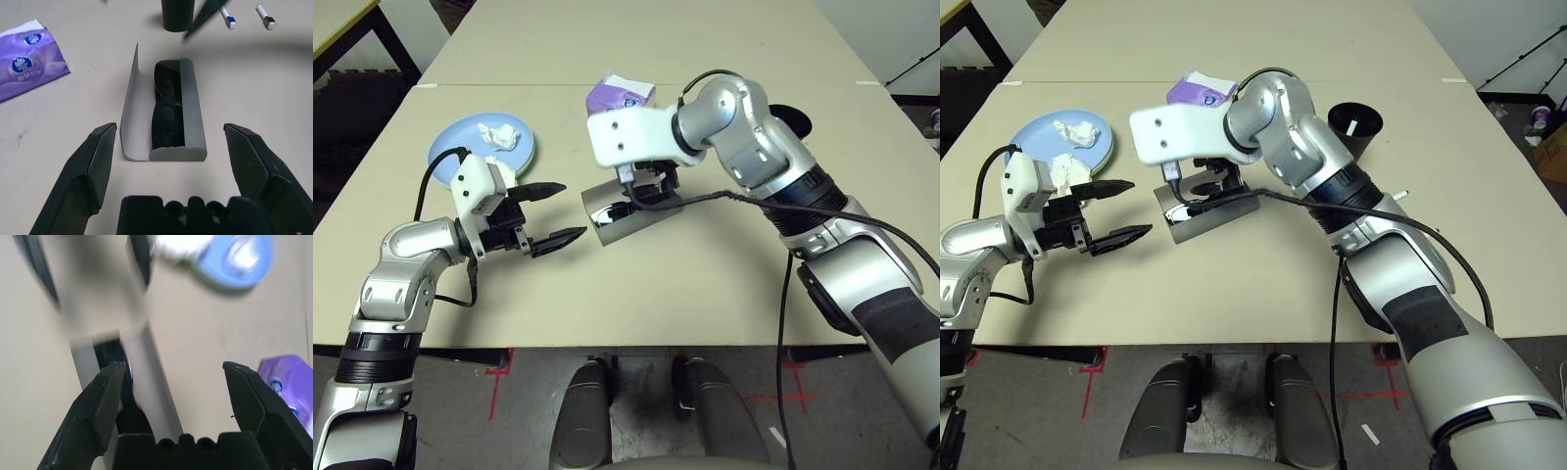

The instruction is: Organize and tidy the items on the table.

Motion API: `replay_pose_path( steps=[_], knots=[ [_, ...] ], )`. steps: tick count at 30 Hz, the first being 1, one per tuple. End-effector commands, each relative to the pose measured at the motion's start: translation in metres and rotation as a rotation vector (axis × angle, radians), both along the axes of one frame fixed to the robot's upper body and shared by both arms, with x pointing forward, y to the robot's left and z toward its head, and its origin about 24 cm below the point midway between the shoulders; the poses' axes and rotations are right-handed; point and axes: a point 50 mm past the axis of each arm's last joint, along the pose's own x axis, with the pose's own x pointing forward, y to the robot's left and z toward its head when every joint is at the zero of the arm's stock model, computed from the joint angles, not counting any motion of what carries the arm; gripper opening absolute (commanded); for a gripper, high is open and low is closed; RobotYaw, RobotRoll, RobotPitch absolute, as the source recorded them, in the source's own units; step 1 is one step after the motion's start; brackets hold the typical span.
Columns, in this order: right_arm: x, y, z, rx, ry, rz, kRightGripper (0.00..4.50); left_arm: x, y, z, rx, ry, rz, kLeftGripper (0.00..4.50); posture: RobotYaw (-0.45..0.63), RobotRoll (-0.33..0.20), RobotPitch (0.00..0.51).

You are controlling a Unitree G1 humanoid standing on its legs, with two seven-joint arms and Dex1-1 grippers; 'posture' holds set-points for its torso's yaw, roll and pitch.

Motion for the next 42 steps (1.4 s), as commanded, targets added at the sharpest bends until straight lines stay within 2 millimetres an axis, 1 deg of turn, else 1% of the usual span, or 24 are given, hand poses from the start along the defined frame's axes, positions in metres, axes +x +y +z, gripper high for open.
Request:
replay_pose_path(
  steps=[1, 6, 8, 9, 11, 14, 16, 21, 24, 28, 32, 36, 38, 42],
  knots=[
    [0.008, -0.029, -0.001, 0.252, 0.188, -0.112, 4.45, 0.002, -0.001, -0.001, 0.022, -0.001, -0.017, 4.50, 0.05, 0.000, 0.155],
    [0.014, -0.056, -0.012, 0.515, 0.304, -0.249, 4.45, 0.004, 0.002, -0.001, 0.025, 0.004, -0.017, 4.50, 0.04, 0.000, 0.162],
    [0.014, -0.065, -0.019, 0.567, 0.301, -0.270, 4.45, 0.005, 0.002, -0.001, 0.027, 0.008, -0.017, 4.50, 0.04, 0.000, 0.164],
    [0.014, -0.068, -0.023, 0.580, 0.305, -0.274, 4.45, 0.005, 0.003, -0.001, 0.027, 0.010, -0.017, 4.50, 0.04, 0.000, 0.165],
    [0.015, -0.078, -0.035, 0.582, 0.252, -0.300, 4.45, 0.005, 0.004, -0.001, 0.030, 0.013, -0.017, 4.50, 0.04, 0.000, 0.168],
    [0.013, -0.094, -0.059, 0.554, 0.155, -0.306, 4.45, 0.006, 0.004, -0.003, 0.031, 0.016, -0.014, 4.50, 0.04, 0.000, 0.170],
    [0.010, -0.102, -0.072, 0.567, 0.120, -0.297, 4.45, 0.009, 0.004, -0.004, 0.026, 0.016, -0.006, 4.50, 0.05, 0.000, 0.173],
    [0.004, -0.121, -0.097, 0.575, 0.092, -0.299, 4.45, 0.017, 0.005, -0.005, 0.028, -0.003, 0.012, 4.50, 0.04, 0.000, 0.176],
    [0.001, -0.123, -0.103, 0.543, 0.083, -0.266, 4.45, 0.022, 0.006, -0.005, 0.030, -0.020, 0.024, 4.50, 0.03, 0.000, 0.175],
    [0.000, -0.120, -0.103, 0.527, 0.102, -0.244, 4.45, 0.029, 0.006, -0.008, 0.048, -0.036, 0.018, 4.50, 0.03, 0.000, 0.173],
    [-0.001, -0.114, -0.107, 0.600, 0.162, -0.237, 4.45, 0.032, 0.002, -0.007, 0.041, -0.042, 0.005, 4.50, 0.03, 0.000, 0.169],
    [-0.009, -0.113, -0.124, 0.608, 0.203, -0.205, 4.45, 0.034, -0.002, -0.006, 0.027, -0.049, -0.003, 4.50, 0.04, 0.000, 0.168],
    [-0.011, -0.115, -0.130, 0.594, 0.205, -0.209, 4.45, 0.034, -0.002, -0.006, 0.025, -0.049, -0.003, 4.50, 0.04, 0.000, 0.168],
    [-0.017, -0.125, -0.134, 0.494, 0.143, -0.180, 4.45, 0.034, 0.000, -0.008, 0.033, -0.048, -0.003, 4.50, 0.04, 0.000, 0.171]
  ],
)
